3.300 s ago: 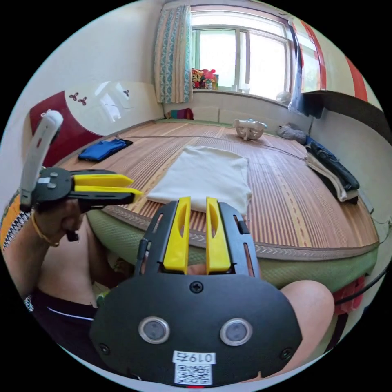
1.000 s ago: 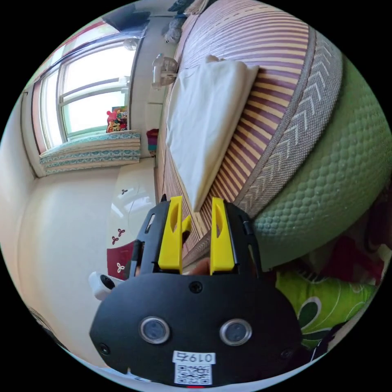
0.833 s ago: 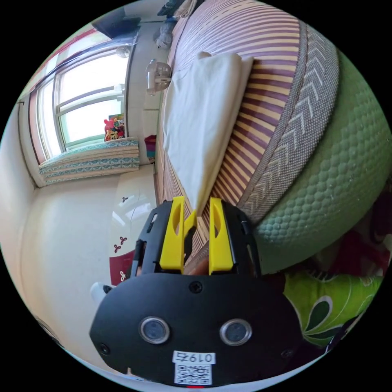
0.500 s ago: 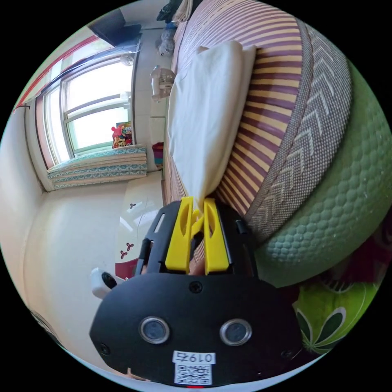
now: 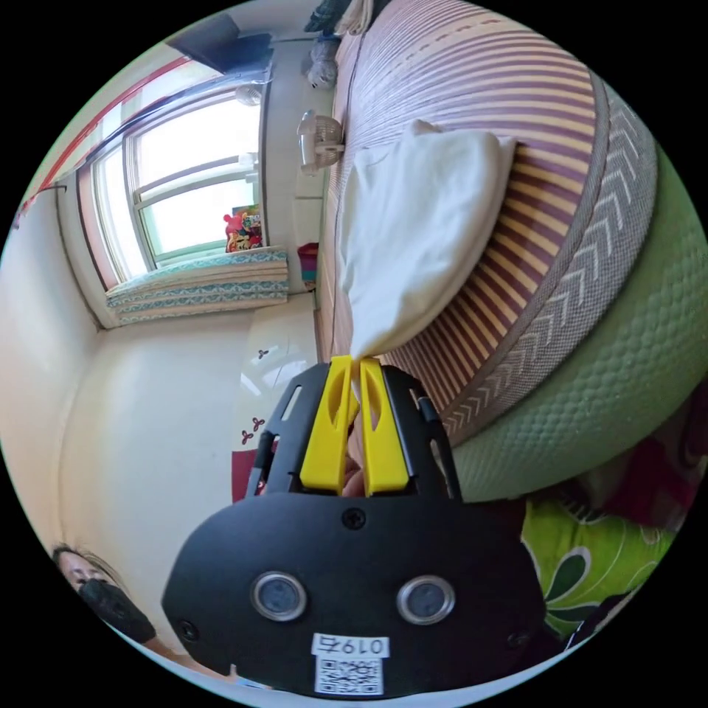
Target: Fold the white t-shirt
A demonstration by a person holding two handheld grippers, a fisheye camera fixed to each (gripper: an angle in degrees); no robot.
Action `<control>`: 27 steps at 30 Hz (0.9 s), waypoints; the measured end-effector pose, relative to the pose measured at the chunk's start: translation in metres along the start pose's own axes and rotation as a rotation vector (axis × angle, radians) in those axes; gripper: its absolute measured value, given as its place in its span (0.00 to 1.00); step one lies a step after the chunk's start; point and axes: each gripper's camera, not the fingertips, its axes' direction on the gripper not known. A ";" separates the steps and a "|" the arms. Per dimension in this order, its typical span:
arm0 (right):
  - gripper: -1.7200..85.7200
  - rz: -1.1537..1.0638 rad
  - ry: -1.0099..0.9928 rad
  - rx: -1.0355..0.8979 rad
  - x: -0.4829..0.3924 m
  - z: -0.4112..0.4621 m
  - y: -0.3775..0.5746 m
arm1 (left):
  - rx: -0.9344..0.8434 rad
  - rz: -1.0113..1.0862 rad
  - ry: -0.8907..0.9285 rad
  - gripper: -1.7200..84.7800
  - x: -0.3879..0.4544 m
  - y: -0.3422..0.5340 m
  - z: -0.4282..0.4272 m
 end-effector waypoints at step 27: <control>0.04 -0.065 0.105 -0.232 0.084 -0.067 0.018 | 0.034 -0.308 0.145 0.07 -0.047 -0.068 0.010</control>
